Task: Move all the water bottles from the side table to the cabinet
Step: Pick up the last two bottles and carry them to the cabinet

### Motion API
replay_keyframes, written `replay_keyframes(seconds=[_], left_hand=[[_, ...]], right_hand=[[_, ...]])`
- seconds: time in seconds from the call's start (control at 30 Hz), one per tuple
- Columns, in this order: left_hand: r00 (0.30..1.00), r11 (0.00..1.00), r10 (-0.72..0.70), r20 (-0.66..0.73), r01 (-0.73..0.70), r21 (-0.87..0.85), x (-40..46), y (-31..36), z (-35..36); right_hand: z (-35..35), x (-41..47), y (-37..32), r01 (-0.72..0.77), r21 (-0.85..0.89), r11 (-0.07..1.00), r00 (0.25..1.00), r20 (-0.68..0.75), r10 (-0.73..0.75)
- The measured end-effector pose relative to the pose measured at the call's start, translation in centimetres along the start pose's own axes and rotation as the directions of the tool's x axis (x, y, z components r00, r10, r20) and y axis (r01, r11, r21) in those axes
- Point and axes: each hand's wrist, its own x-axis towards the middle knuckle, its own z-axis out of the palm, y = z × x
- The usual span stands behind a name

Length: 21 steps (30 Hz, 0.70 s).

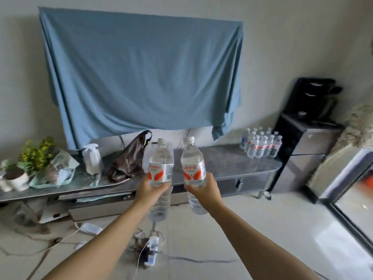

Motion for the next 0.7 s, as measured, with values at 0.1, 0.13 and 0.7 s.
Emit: replay_keyframes(seconds=[0.1, 0.13, 0.7], left_hand=[[0.995, 0.999, 0.003, 0.100, -0.008, 0.051, 2.8, 0.9, 6.1], [0.989, 0.997, 0.017, 0.149, -0.027, 0.067, 4.0, 1.3, 8.7], [0.833, 0.978, 0.141, 0.535, -0.201, 0.055, 22.8, 10.1, 39.4]], right_hand=[[-5.3, 1.1, 2.4, -0.045, 0.021, 0.999, 0.994, -0.099, 0.047], [-7.3, 1.7, 3.4, -0.063, 0.026, 0.998, 0.989, -0.133, 0.066], [-30.8, 20.3, 12.0, -0.148, 0.135, 0.980, 0.839, -0.508, 0.196]])
